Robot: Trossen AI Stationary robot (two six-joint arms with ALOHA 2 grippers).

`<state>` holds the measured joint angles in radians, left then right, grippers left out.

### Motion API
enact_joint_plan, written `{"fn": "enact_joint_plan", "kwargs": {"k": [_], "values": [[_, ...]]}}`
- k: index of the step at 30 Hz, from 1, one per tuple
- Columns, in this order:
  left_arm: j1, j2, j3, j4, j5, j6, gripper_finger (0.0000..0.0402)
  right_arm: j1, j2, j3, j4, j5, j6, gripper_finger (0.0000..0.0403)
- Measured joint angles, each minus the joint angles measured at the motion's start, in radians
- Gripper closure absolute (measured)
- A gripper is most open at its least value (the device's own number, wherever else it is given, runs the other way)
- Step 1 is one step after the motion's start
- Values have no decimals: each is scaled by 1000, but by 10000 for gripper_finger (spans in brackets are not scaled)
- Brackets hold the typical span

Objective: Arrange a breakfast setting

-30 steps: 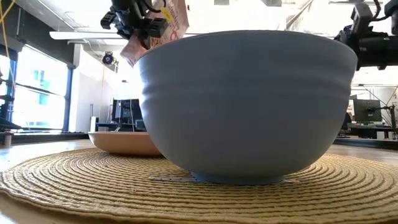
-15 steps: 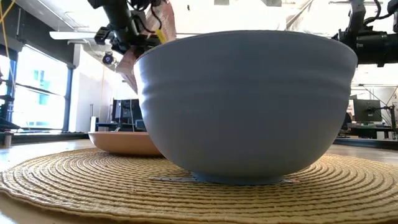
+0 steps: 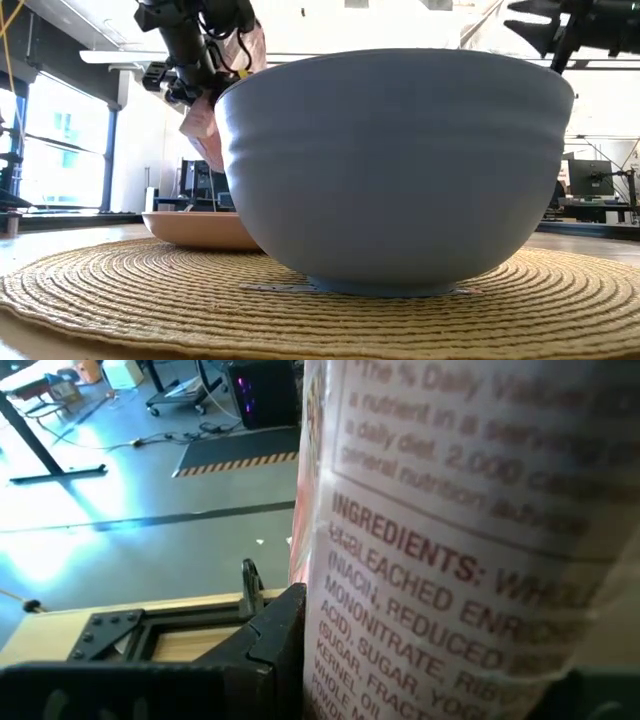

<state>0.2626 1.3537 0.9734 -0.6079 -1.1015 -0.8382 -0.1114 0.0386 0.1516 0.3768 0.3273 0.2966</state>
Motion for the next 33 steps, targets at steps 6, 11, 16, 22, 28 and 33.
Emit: {"fn": "enact_joint_plan", "kwargs": {"k": [6, 11, 16, 22, 28, 33], "values": [[0, 0, -2, 6, 0, -23, 284, 0, 88, 101, -1, -53, -98, 252], [0, 0, -2, 7, -8, -25, 284, 0, 217, 204, -2, -75, -149, 215], [0, 0, -2, 7, -23, -67, 284, 0, 398, 337, -2, -75, -192, 199], [0, 0, -2, 7, -49, -69, 284, 0, 620, 533, -26, -75, -234, 199], [0, -1, -56, 25, -59, -111, 284, 0, 803, 718, -111, -25, -214, 199], [-15, -1, -125, 31, -59, -182, 284, 0, 929, 865, -223, -9, -208, 199]]}}
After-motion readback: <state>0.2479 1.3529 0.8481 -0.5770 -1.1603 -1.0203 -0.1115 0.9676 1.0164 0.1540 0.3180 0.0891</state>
